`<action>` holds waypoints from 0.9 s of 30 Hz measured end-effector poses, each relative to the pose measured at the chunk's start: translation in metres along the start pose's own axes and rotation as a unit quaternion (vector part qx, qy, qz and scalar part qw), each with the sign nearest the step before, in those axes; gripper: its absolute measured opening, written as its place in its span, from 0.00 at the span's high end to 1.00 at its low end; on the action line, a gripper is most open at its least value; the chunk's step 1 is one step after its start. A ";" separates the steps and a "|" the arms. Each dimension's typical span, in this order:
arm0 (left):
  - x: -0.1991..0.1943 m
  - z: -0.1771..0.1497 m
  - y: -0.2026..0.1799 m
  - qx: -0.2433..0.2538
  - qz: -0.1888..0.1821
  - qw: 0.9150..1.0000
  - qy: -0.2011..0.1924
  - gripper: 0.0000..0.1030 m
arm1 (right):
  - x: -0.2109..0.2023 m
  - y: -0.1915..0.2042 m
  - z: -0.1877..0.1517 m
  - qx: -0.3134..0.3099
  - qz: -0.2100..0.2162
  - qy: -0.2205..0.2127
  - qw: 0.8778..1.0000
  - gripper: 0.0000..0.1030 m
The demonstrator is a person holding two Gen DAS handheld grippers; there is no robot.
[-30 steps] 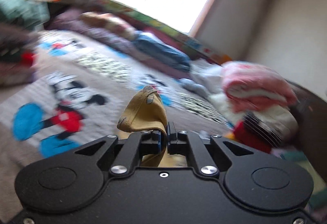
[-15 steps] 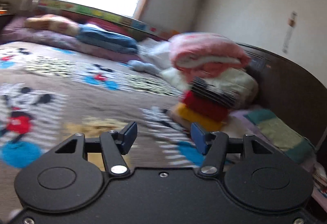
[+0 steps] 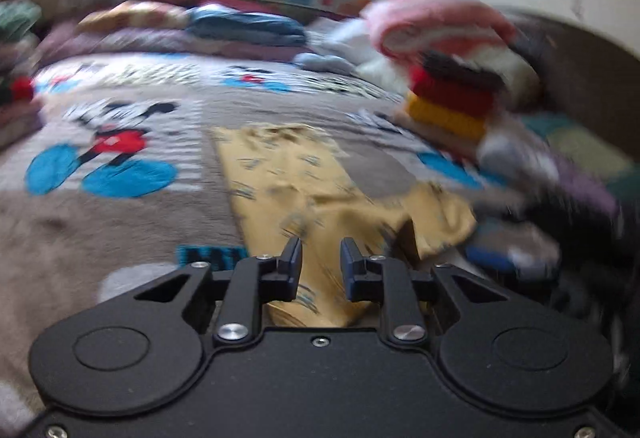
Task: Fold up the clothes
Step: 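Close the right tool on the yellow shirt's end and lift it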
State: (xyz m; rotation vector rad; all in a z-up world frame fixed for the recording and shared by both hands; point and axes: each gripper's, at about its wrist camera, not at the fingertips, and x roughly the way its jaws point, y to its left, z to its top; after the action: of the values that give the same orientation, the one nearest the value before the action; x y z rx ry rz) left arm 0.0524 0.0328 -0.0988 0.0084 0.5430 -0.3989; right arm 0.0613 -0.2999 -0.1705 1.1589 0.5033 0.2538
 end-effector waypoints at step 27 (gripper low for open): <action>0.019 -0.012 0.012 0.029 -0.041 0.998 0.039 0.85 | 0.023 -0.002 0.049 -0.150 -0.120 -0.047 0.980 0.88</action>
State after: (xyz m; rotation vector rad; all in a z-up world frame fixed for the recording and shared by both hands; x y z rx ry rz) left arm 0.0660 0.0383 -0.1198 0.0578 0.6101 -0.4965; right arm 0.1058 -0.3297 -0.1637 0.8040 0.4977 0.0608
